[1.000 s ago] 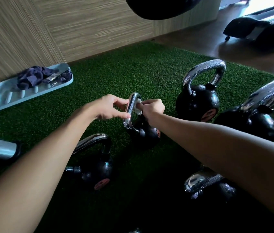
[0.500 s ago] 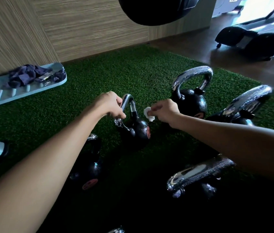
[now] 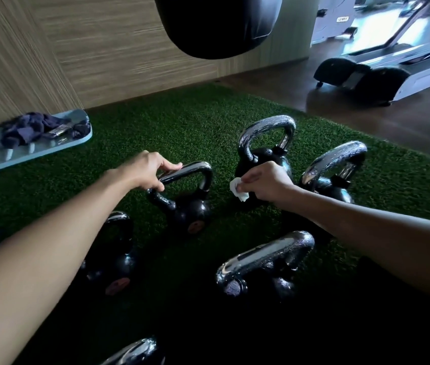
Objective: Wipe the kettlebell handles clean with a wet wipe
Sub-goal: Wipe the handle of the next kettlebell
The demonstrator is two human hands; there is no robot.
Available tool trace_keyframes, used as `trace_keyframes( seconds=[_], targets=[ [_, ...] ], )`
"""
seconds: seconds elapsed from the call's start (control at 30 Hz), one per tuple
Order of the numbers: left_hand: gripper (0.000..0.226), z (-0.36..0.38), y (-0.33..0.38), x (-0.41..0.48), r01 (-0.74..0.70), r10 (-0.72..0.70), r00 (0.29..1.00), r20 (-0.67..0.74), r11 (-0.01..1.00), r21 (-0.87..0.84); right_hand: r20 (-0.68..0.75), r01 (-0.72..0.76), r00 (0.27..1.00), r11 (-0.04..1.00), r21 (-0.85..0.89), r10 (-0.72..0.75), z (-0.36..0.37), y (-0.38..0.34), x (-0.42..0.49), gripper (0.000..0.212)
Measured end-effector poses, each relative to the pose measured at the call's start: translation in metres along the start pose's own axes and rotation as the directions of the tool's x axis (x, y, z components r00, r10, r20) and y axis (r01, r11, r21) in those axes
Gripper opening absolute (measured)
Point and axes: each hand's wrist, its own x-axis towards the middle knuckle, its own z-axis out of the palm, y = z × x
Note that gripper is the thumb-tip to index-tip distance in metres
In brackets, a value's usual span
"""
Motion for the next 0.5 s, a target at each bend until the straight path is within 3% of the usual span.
trace_keyframes(
  seconds=[0.13,0.2,0.3,0.37,0.5],
  targets=[
    [0.069,0.005,0.028,-0.017,-0.055,0.059,0.990,-0.126,0.998,0.032,0.029,0.099,0.995,0.993,-0.067,-0.097,-0.021,-0.017,-0.021,0.016],
    [0.050,0.009,0.057,-0.038,-0.138,0.112,0.978,-0.178,0.981,-0.138,0.058,0.205,0.978,0.967,-0.149,-0.198,-0.037,-0.025,-0.036,0.015],
    [0.028,0.012,0.104,-0.082,-0.181,0.214,0.976,0.043,0.904,-0.388,0.136,0.373,0.927,0.893,-0.252,-0.349,-0.065,-0.030,-0.063,0.013],
    [0.033,0.014,0.129,-0.108,-0.207,0.273,0.954,0.121,0.896,-0.392,0.178,0.448,0.893,0.852,-0.271,-0.413,-0.082,-0.028,-0.083,0.012],
    [0.043,0.017,0.158,-0.128,-0.183,0.257,0.950,0.175,0.917,-0.354,0.318,0.603,0.797,0.707,-0.369,-0.514,-0.103,-0.017,-0.113,0.011]
  ],
)
